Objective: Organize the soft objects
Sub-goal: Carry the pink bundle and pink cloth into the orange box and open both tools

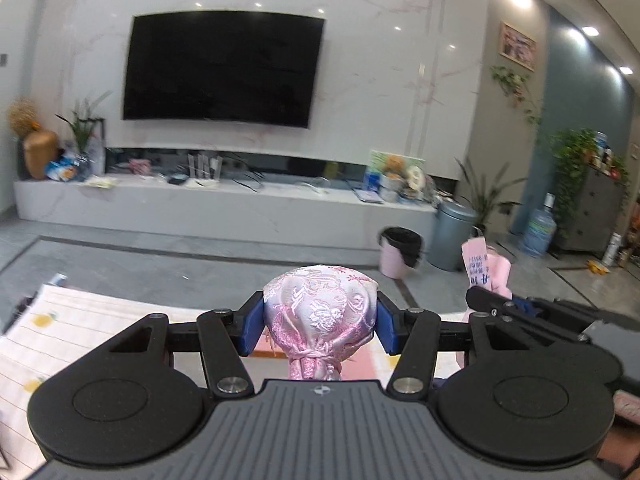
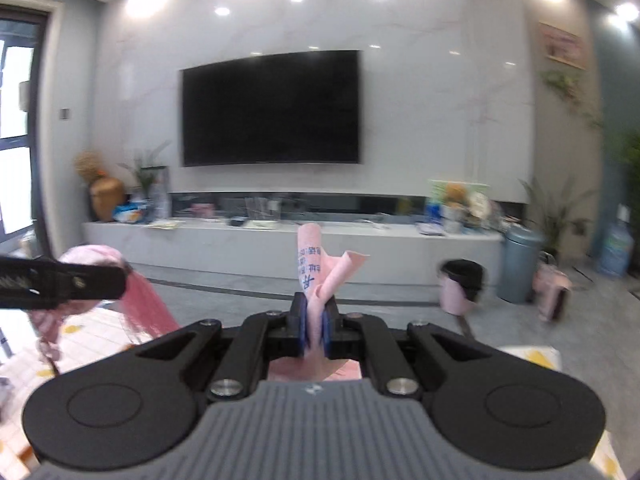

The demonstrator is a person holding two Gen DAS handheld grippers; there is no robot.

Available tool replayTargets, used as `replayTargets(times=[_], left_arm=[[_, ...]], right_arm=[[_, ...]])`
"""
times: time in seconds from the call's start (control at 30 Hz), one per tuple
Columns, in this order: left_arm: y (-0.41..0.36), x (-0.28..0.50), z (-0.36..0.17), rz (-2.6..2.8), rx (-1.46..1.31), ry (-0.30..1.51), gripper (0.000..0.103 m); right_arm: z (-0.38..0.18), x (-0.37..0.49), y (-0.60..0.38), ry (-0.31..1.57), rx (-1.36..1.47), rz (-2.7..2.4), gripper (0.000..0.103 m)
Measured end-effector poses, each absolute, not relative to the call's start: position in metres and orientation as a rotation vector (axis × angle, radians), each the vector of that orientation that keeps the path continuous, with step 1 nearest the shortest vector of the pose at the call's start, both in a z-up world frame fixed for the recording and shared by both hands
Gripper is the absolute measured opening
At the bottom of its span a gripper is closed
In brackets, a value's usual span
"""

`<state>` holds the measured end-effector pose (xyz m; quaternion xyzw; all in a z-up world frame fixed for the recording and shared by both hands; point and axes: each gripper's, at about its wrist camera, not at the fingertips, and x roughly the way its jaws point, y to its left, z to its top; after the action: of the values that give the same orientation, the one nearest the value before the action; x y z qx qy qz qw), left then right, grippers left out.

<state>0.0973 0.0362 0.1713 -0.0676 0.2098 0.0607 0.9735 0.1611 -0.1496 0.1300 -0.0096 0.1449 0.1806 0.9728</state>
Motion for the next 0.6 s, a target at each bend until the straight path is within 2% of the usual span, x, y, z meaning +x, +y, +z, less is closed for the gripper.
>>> replayTargets(times=[0.27,0.6], left_arm=[[0.096,0.107,0.129,0.174,-0.202,0.489,0.063],[0.157,0.137,0.055,0.216,-0.211,0.702,0.063]], right_arm=[[0.137,0.163,-0.062,0.297,-0.07,0.603,0.005],[0.067,0.166,0.013,0.536,-0.195,0.75,0.006]])
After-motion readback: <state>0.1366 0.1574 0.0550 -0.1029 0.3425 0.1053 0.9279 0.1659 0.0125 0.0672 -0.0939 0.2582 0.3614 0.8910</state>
